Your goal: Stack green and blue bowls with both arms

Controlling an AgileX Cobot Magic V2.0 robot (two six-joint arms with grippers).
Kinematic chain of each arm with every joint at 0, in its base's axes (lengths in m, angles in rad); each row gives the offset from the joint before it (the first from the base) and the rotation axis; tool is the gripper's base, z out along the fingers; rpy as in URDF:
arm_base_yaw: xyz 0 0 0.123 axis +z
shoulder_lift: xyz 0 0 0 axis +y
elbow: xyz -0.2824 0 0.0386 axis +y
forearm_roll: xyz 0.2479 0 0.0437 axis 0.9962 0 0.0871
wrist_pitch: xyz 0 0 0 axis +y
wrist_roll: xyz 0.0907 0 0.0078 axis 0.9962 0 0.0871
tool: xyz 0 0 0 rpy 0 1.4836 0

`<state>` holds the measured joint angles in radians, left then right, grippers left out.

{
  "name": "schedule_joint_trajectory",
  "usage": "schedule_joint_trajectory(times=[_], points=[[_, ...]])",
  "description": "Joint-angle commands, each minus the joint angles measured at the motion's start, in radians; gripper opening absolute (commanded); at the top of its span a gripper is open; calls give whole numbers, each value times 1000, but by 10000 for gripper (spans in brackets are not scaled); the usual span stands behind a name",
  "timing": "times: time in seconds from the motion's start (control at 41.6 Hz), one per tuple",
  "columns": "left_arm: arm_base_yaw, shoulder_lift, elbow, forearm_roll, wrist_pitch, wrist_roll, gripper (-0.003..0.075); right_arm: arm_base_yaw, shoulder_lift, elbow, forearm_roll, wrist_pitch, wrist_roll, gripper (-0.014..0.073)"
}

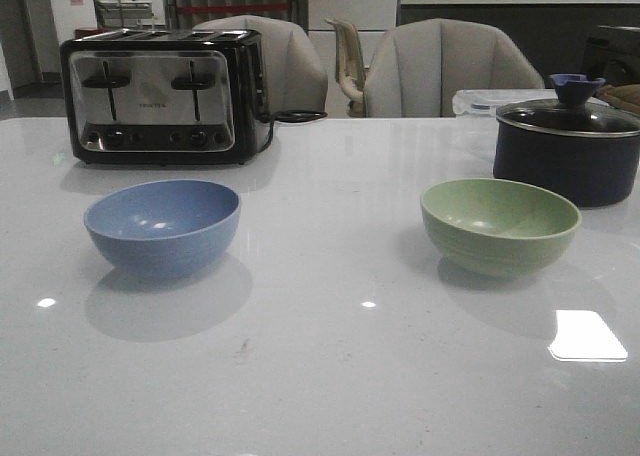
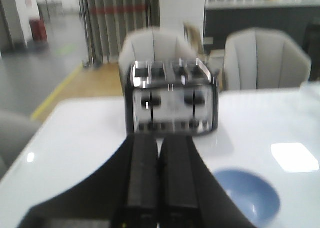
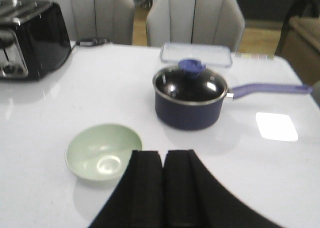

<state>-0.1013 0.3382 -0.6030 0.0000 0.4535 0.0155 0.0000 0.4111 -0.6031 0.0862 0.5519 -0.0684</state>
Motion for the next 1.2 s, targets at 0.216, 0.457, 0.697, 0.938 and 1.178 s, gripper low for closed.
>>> schedule_joint_trajectory(times=[0.216, 0.457, 0.697, 0.938, 1.178], points=[[-6, 154, -30, 0, 78, -5, 101, -6, 218, -38, -2, 37, -8, 44], [-6, 201, -30, -5, 78, -5, 101, -6, 328, -38, -2, 30, -8, 89], [-6, 207, -30, 0, 78, -5, 101, -6, 406, -38, -1, -34, -8, 456], [-6, 207, -30, -5, 78, -5, 101, -5, 551, -40, 95, -80, -8, 507], [-6, 207, -30, 0, 78, -5, 101, -2, 763, -121, 156, -88, -8, 507]])
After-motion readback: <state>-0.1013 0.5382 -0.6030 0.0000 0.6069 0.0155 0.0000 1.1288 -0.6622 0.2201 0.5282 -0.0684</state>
